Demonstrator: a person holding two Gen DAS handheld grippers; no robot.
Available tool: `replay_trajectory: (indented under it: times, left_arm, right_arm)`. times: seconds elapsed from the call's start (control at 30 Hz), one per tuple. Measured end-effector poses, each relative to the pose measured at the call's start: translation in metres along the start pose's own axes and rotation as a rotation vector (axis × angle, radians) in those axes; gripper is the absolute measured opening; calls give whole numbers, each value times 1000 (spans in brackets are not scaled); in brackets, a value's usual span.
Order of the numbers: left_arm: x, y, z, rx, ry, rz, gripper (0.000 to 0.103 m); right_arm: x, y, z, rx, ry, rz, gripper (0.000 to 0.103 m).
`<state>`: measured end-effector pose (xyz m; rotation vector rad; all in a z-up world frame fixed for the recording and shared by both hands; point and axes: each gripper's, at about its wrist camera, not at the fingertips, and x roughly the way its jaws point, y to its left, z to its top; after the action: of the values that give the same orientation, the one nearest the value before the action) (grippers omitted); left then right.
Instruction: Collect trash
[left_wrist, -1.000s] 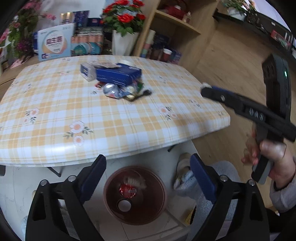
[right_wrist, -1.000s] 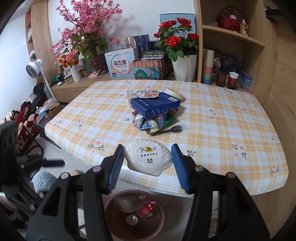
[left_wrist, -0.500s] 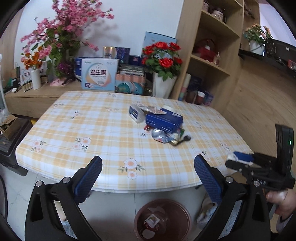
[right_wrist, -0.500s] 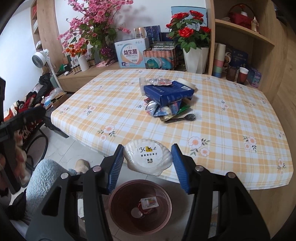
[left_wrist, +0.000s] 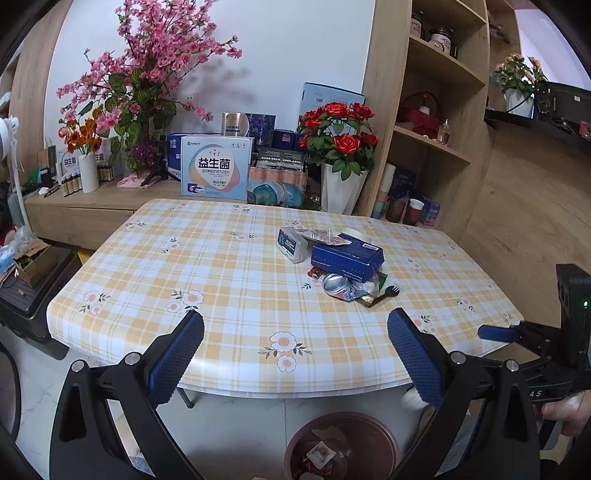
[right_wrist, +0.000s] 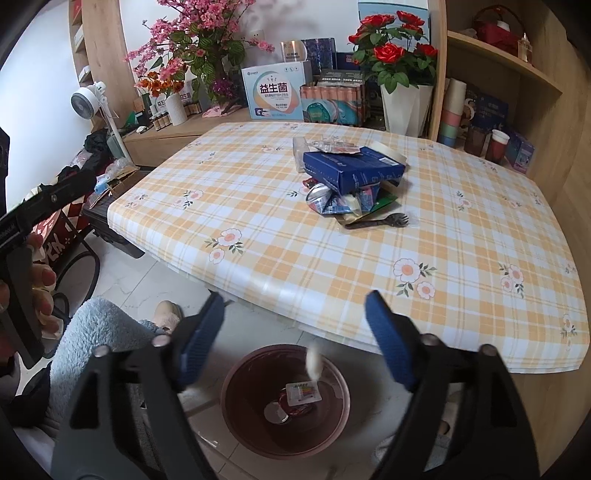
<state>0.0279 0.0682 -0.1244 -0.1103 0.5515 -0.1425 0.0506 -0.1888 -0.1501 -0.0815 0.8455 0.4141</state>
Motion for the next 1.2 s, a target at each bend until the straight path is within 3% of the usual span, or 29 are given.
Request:
replay_trajectory:
  times: [0.07,0.23,0.63,1.2]
  left_arm:
    - [1,0,-1,4,3,3,97]
    - [2,-1,-1,6,0,10,97]
    - [13,0,-3,22,26,4,97]
    - [39,13,0,-35,130,36,97]
  right_arm:
    - [-1,-1,1,3,-11,-15,93]
    - [-5,-4,4,-21,-38,-72,97]
    - [0,-34,12,17,-50,-172,97]
    - [16,-62,22,77,-35,-214,97]
